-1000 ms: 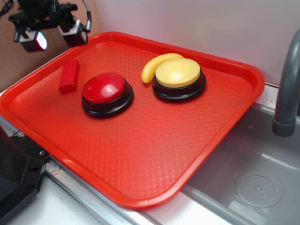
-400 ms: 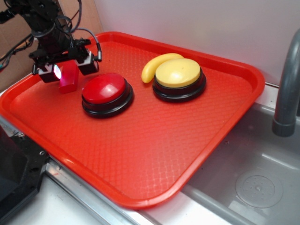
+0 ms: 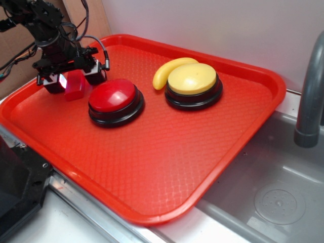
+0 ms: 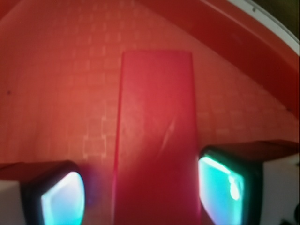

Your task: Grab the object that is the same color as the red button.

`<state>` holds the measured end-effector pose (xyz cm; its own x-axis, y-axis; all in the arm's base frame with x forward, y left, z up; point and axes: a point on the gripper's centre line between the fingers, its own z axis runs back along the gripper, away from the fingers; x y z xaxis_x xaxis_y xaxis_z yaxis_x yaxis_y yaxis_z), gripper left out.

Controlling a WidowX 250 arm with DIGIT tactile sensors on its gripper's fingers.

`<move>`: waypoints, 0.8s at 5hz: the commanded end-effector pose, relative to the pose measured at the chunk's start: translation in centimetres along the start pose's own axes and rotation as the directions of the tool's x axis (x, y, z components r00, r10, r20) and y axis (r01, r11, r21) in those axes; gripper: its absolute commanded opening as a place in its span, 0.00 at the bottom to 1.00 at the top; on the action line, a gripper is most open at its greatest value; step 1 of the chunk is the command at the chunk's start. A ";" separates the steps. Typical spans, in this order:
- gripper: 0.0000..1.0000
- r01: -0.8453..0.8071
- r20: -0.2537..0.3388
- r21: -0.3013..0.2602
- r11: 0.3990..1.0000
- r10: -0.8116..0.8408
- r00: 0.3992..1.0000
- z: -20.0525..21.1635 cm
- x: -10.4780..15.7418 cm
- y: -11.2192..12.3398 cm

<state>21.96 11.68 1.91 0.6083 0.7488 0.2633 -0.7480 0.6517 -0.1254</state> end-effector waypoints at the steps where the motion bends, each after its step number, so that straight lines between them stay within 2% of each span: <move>1: 0.00 0.044 0.036 0.013 0.999 -0.045 0.998 1.8 0.8 0.6; 2: 0.00 0.208 -0.027 0.018 0.978 -0.208 0.978 4.5 1.6 -0.5; 3: 0.00 0.433 -0.028 -0.016 0.901 -0.434 0.901 8.9 1.8 -1.9; 4: 0.00 0.619 -0.156 -0.112 0.778 -0.629 0.762 12.8 -0.3 -3.9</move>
<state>20.66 6.14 12.75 0.9763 0.2032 0.0745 -0.1995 0.9784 -0.0546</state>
